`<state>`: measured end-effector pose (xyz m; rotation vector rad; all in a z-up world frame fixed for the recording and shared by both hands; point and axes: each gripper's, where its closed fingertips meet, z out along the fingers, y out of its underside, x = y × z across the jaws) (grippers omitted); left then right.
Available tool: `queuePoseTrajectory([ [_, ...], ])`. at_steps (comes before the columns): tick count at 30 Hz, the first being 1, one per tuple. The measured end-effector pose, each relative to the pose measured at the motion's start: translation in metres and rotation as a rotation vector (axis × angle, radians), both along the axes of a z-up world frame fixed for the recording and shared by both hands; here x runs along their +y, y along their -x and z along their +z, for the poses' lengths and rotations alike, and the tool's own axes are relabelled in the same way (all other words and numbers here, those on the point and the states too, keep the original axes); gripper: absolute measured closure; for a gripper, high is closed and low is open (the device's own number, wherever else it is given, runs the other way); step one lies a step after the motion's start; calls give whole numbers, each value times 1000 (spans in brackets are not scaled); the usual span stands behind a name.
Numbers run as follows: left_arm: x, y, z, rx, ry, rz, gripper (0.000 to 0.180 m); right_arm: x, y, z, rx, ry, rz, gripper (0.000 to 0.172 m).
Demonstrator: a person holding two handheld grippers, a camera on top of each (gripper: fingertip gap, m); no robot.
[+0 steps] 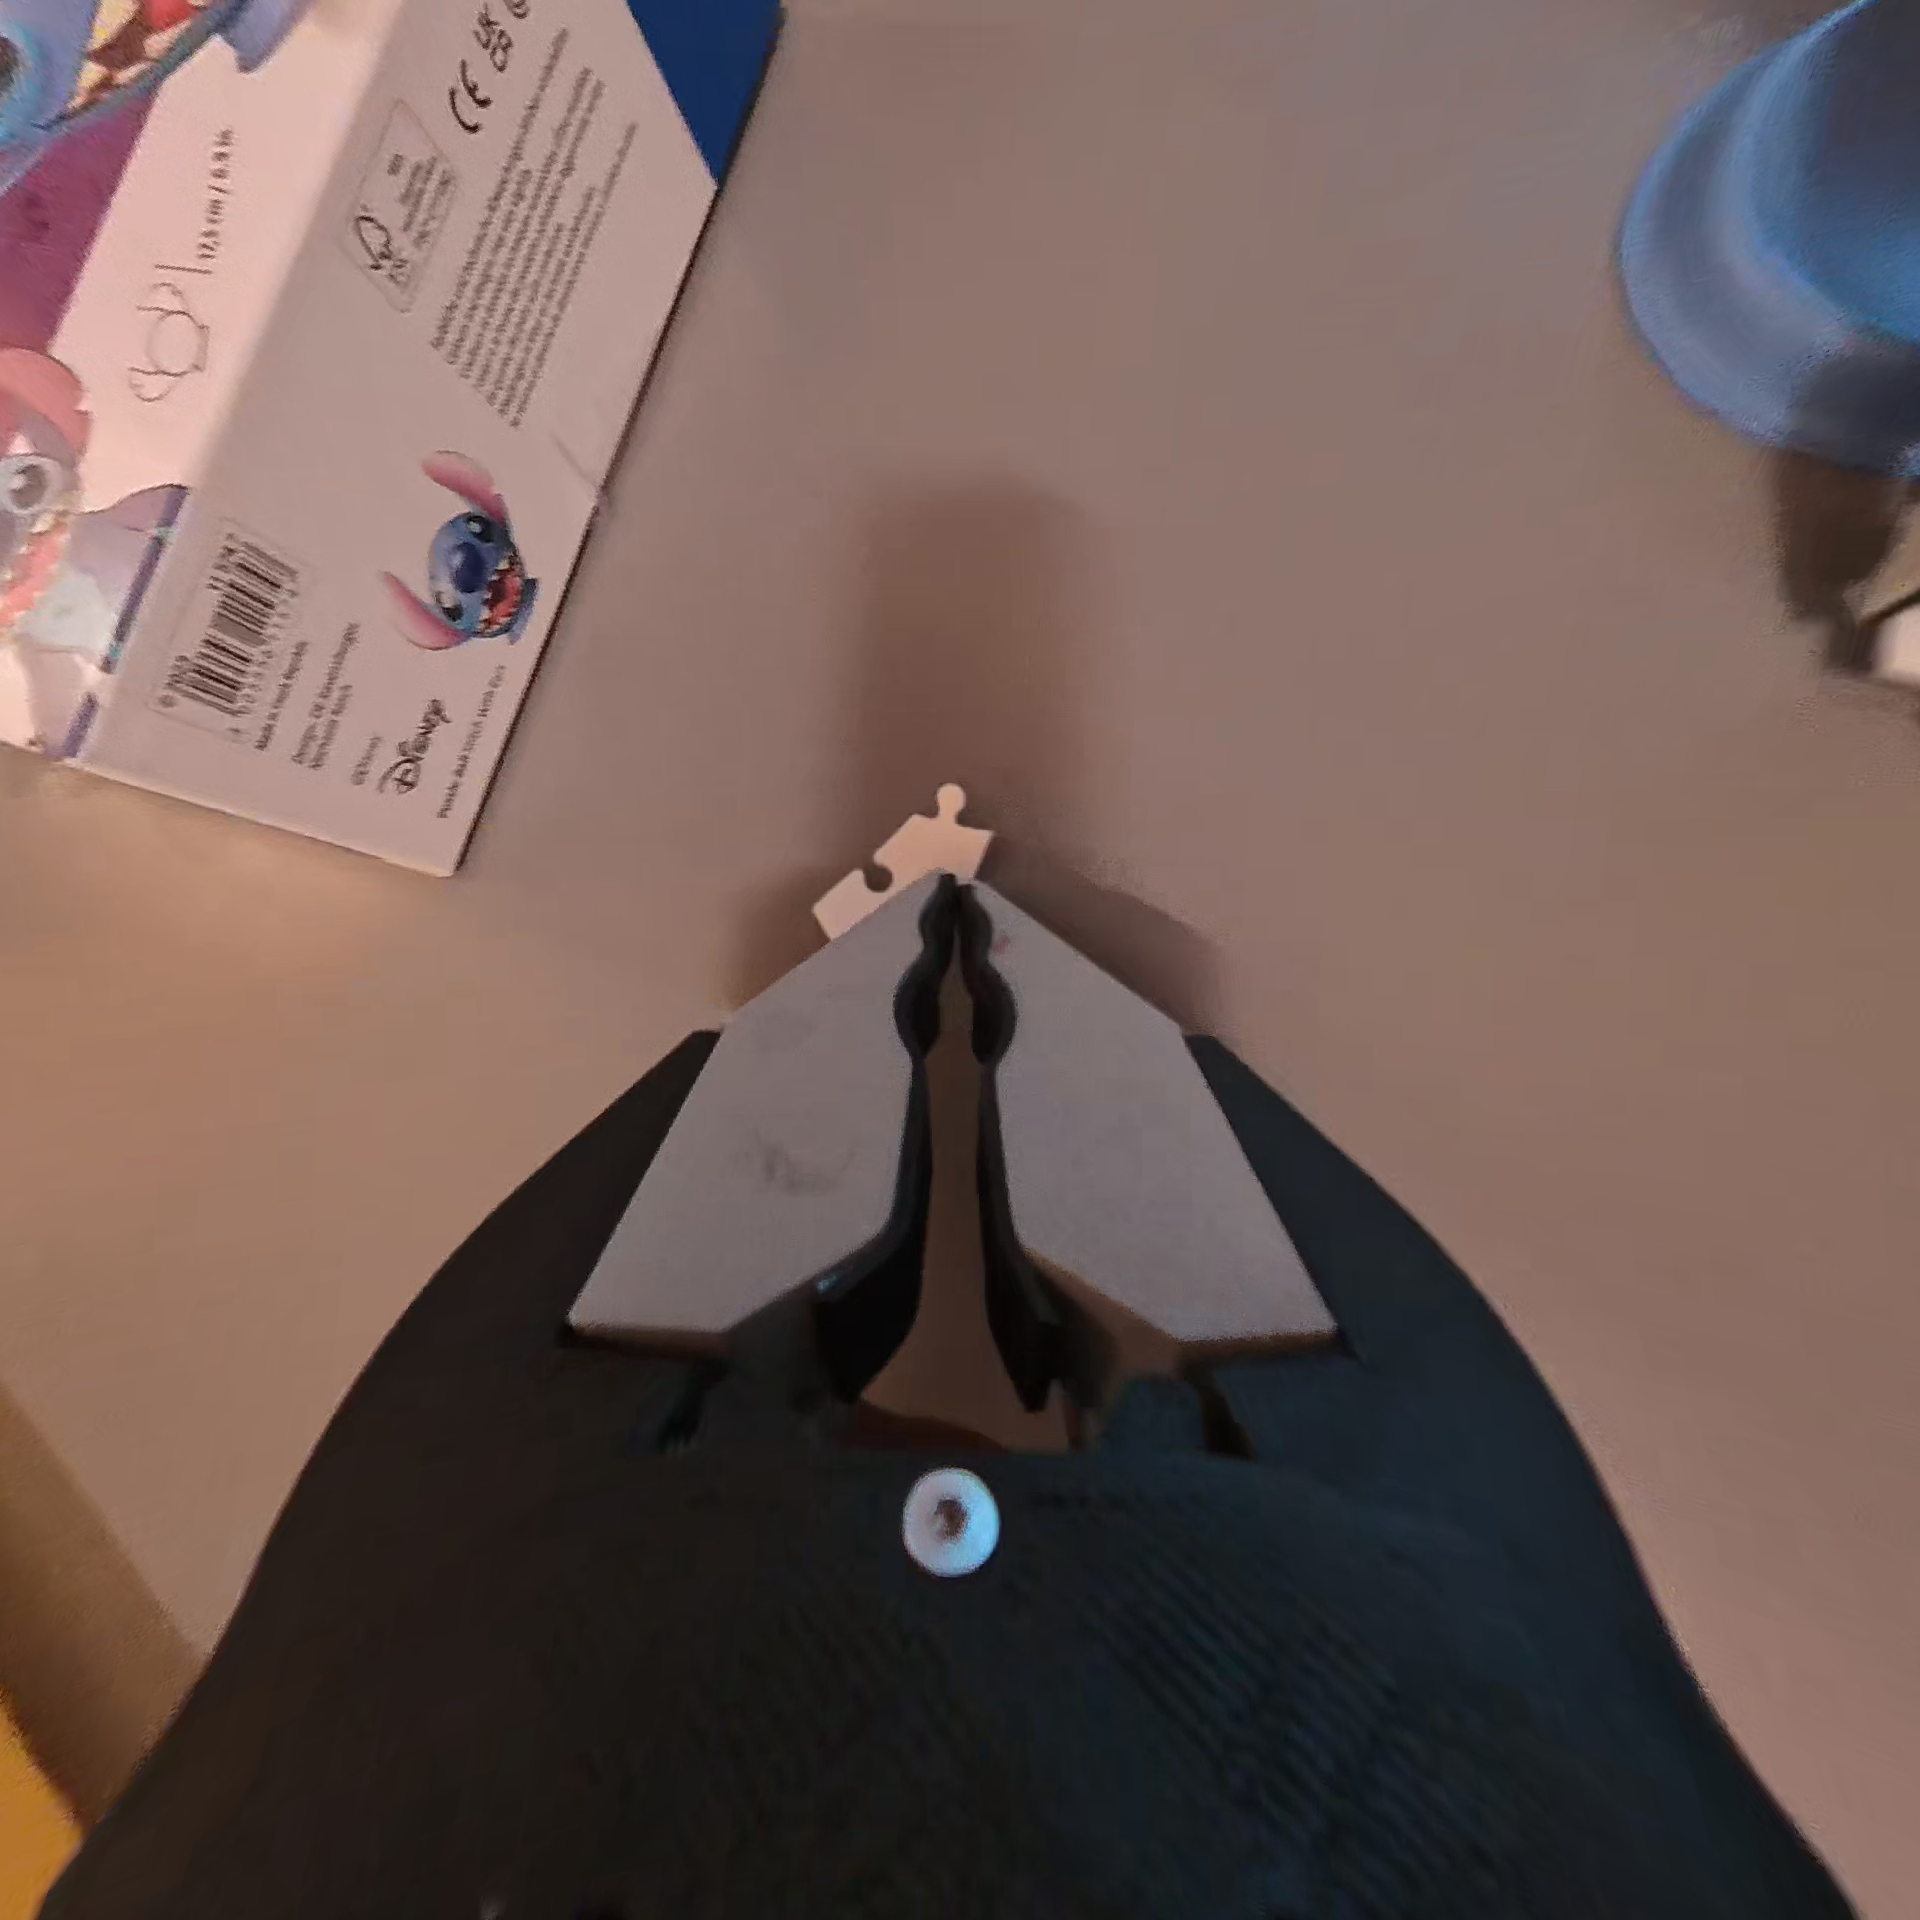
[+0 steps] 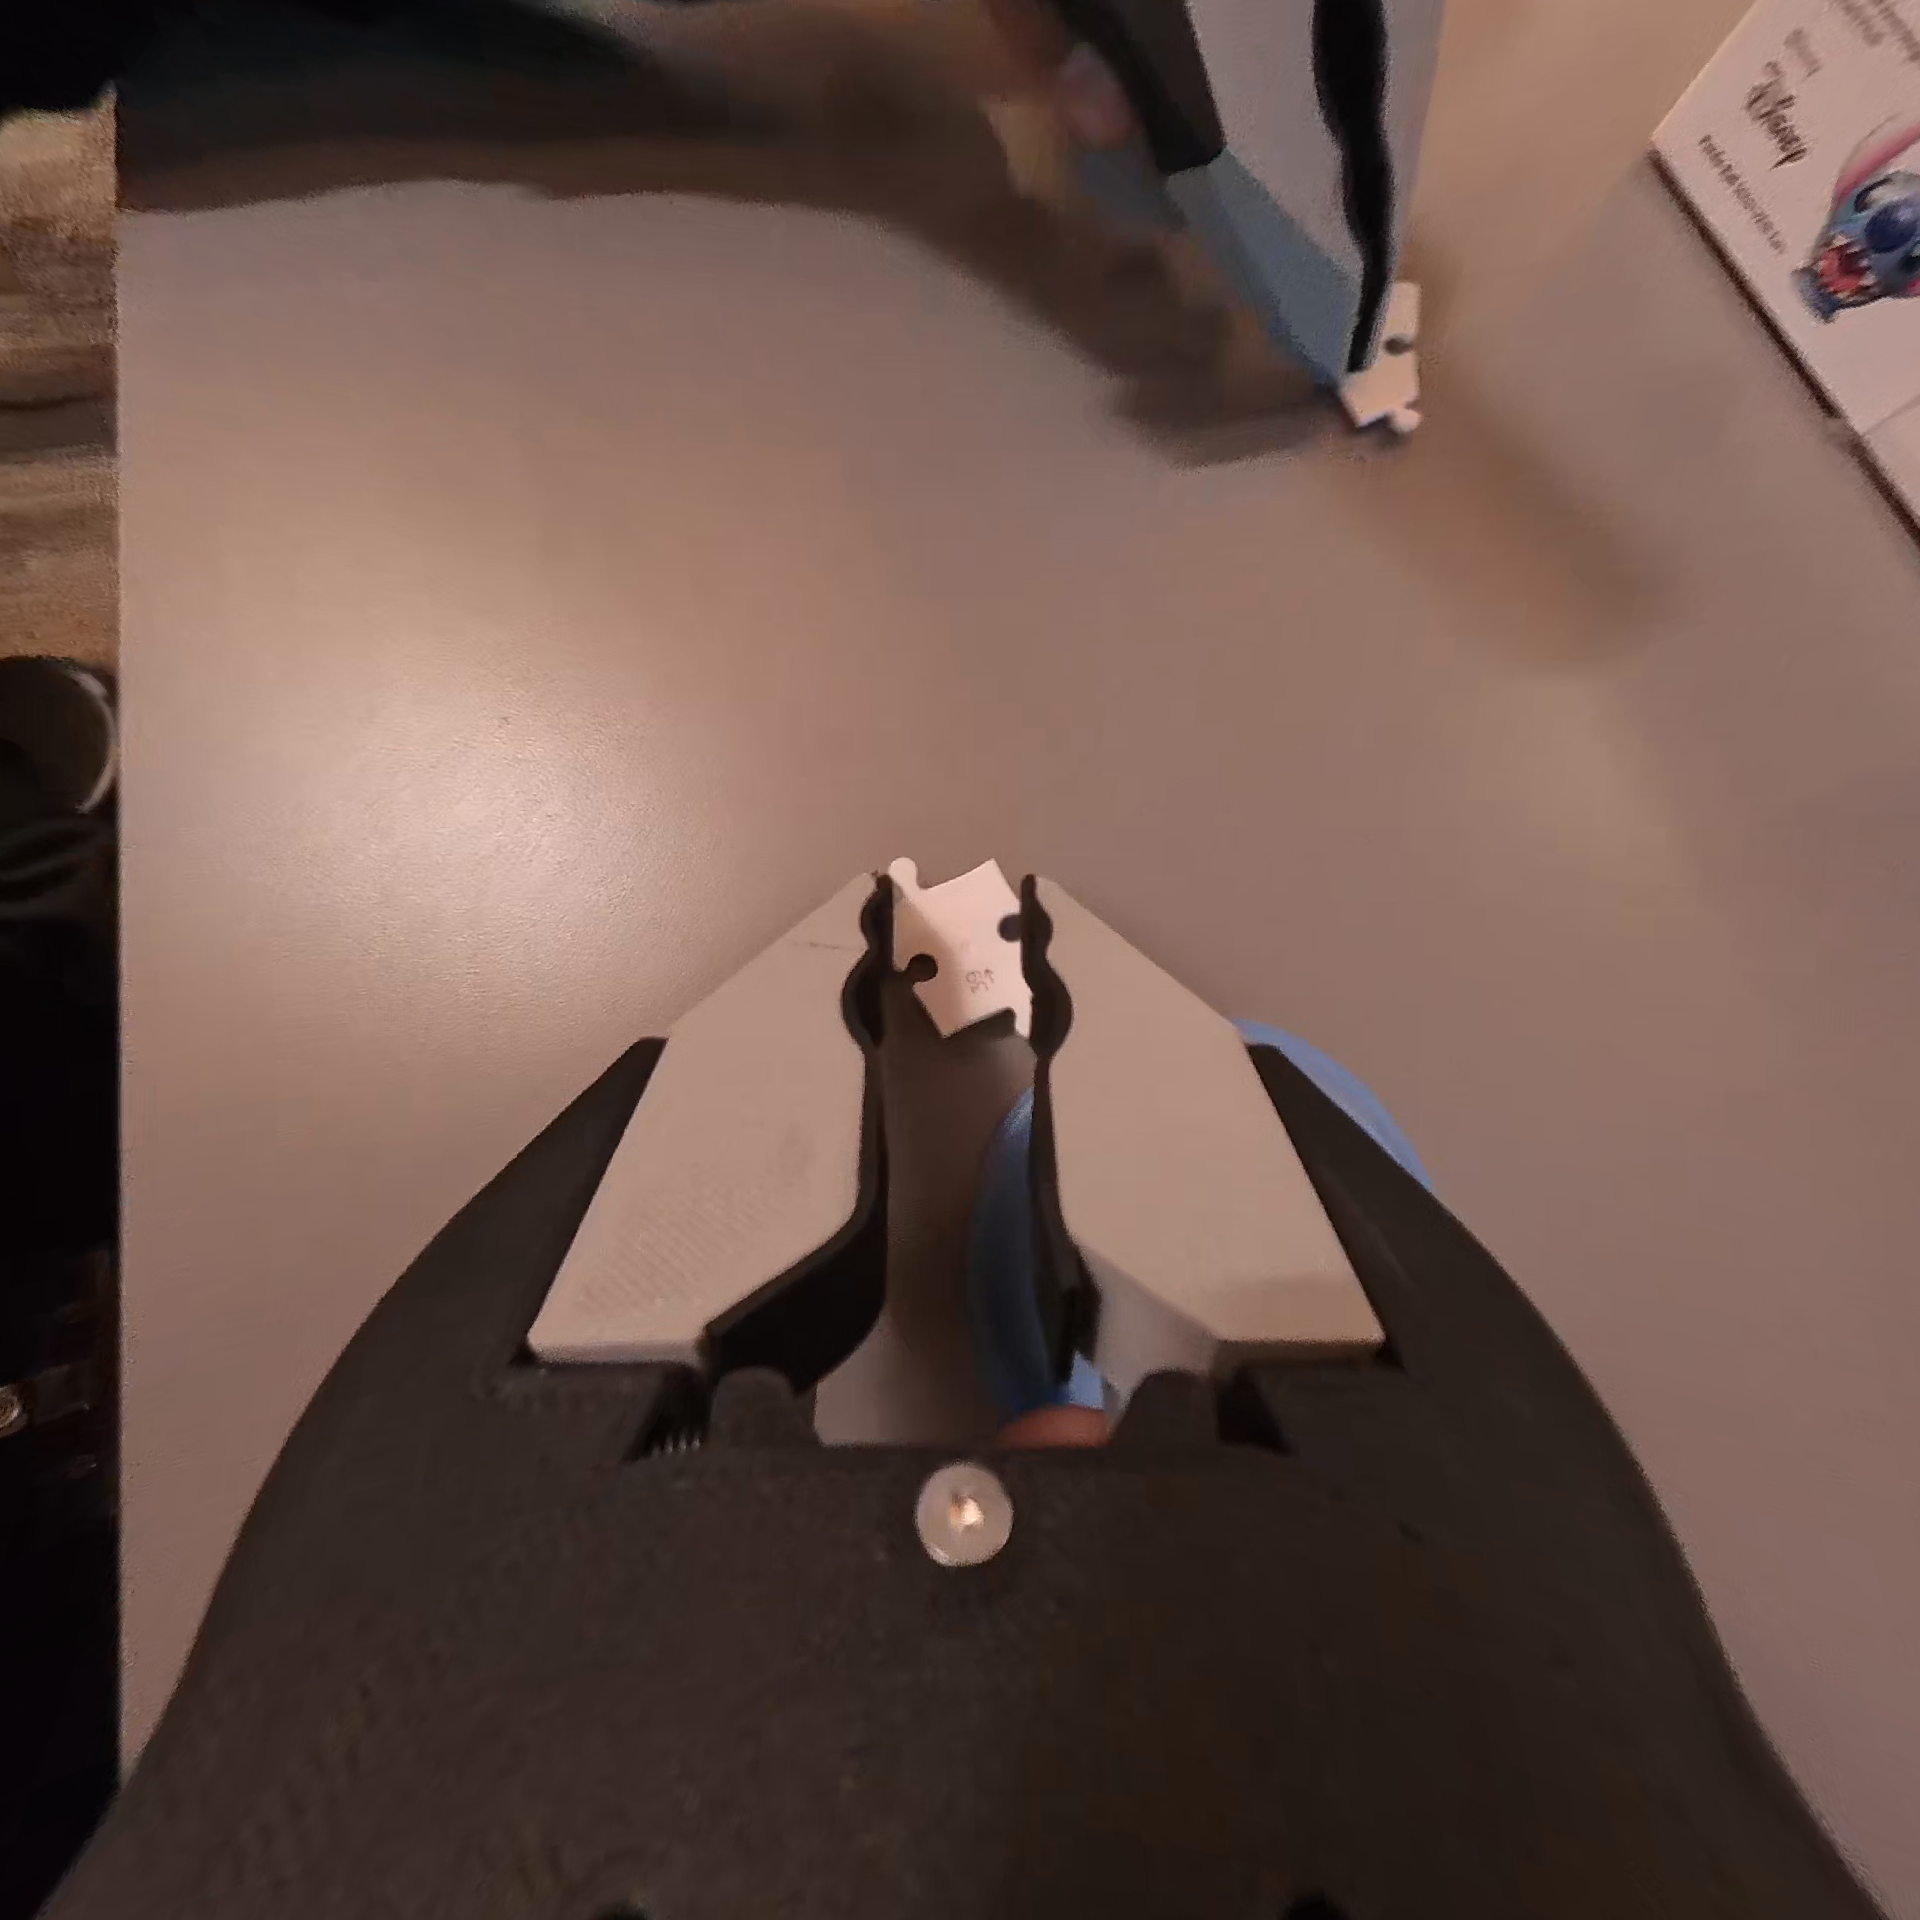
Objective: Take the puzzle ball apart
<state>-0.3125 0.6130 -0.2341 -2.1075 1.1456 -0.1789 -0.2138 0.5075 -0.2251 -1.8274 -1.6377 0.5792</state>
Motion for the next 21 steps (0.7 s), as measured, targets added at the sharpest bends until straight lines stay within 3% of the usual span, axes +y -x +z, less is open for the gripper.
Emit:
queuePoseTrajectory([
  [3,-2,2,0,51,-40,-6,180,3,-13,22,65,-26,-32,152],
  [6,-9,-8,12,4,-93,-26,180,21,-59,70,121,-170,-161,151],
  [10,-19,-21,50,-41,-188,-56,180,54,-188,155,165,-291,-476,151],
  [12,-24,-28,66,-61,-189,-72,180,76,-268,178,140,-299,-666,151],
  [14,-20,-26,66,-36,-166,-46,180,96,-340,174,67,-262,-842,149],
  [15,-14,-23,61,-15,-151,-20,170,107,-373,165,23,-241,-929,135],
  [16,-10,-19,52,5,-104,15,148,116,-398,154,-7,-211,-993,122],
  [19,2,2,23,38,51,211,125,125,-433,109,-56,-32,-1070,115],
  [21,9,15,11,42,103,324,117,122,-434,102,-61,-52,-1072,114],
])
